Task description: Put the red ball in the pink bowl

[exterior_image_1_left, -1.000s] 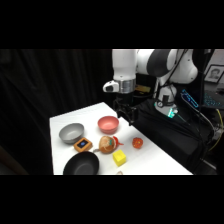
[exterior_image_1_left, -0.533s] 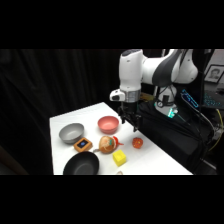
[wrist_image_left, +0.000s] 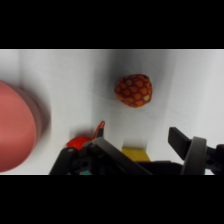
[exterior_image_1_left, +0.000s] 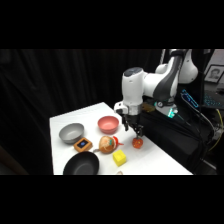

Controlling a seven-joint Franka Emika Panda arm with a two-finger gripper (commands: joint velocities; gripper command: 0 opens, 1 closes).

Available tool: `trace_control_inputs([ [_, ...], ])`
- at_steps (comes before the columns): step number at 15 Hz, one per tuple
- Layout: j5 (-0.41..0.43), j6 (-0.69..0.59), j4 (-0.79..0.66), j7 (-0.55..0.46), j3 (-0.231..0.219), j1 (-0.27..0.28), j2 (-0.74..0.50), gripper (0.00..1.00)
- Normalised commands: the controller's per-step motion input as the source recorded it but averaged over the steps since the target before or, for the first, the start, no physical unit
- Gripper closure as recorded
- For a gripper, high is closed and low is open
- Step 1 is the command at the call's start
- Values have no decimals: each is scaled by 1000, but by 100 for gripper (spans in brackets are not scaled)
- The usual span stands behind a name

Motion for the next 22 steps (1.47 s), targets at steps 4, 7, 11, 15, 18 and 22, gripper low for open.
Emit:
trace_control_inputs([
  [4,-27,246,-83,136,34,59,112,0],
  [7,6,246,-56,106,34,40,142,0],
  [11,66,268,-18,22,49,14,155,0],
  [15,81,264,-23,3,52,3,131,0],
  [18,90,216,-28,-2,57,-4,98,0],
  [22,85,176,-41,13,61,7,29,27],
])
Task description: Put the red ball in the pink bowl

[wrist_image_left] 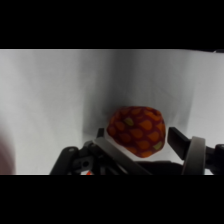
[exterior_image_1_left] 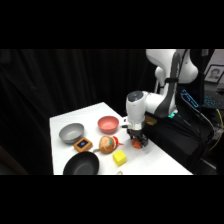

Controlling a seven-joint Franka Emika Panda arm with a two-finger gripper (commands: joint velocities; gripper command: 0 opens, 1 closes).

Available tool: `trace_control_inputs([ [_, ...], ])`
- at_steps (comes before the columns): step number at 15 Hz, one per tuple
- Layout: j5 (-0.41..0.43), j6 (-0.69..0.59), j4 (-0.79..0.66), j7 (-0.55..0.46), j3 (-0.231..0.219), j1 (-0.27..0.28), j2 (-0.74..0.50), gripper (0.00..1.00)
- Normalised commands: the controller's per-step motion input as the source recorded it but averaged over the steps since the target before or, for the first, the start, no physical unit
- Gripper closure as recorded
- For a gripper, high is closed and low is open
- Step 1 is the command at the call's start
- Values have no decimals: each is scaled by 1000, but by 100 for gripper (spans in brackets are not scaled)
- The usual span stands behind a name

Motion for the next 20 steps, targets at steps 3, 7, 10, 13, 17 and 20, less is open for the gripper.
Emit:
trace_control_inputs([
  [3,56,130,-69,46,45,34,-67,48],
  [7,16,78,-87,77,9,51,-116,81],
  [10,3,12,-91,80,-5,50,-155,99],
  [13,7,-107,-95,112,-14,57,-226,97],
  [17,5,-284,-118,141,-16,67,-395,97],
  [20,-5,-321,-123,137,-2,58,-480,97],
])
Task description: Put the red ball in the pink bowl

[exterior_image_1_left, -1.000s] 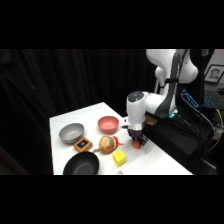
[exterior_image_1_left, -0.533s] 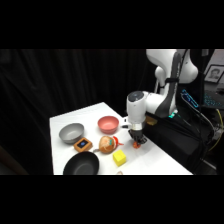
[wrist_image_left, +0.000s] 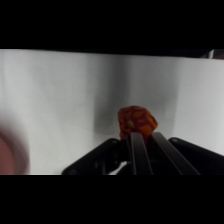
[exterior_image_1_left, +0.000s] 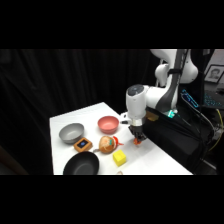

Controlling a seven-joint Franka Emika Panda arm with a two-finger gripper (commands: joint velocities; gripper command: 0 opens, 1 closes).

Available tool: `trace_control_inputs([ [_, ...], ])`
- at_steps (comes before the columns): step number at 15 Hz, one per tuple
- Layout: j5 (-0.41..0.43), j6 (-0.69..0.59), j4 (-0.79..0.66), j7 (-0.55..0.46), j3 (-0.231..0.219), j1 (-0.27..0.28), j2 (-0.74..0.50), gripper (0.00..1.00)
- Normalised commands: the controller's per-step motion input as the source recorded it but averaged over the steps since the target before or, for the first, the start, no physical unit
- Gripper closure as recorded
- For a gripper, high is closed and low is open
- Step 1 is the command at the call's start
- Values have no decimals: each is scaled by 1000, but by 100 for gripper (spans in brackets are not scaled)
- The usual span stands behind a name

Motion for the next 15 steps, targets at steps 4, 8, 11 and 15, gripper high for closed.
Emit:
trace_control_inputs([
  [4,9,-274,-98,100,18,30,-450,97],
  [8,10,-263,-74,90,18,1,-456,97],
  [11,3,-248,-22,85,17,-21,-419,97],
  [15,-1,-206,35,81,20,-35,-270,97],
])
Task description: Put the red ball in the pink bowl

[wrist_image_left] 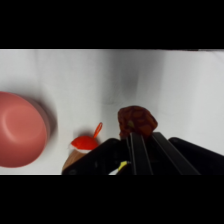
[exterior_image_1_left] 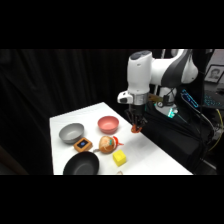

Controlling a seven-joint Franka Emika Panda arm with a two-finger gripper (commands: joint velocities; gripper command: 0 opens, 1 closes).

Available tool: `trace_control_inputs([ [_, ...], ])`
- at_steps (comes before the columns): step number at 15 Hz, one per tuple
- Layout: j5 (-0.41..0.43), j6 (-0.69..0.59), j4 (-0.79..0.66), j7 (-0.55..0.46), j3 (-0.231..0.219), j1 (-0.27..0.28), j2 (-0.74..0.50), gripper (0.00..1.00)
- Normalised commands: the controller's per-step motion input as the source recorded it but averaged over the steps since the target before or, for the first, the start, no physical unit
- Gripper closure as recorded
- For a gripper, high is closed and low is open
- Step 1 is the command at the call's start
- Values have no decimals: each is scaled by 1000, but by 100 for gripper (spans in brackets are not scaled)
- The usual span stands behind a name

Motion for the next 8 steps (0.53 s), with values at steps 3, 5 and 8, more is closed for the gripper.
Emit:
trace_control_inputs([
  [3,1,-155,81,56,-4,-66,-136,97],
  [5,-7,-119,106,19,-44,-100,-91,97],
  [8,14,-76,107,-44,-73,-114,-90,97],
])
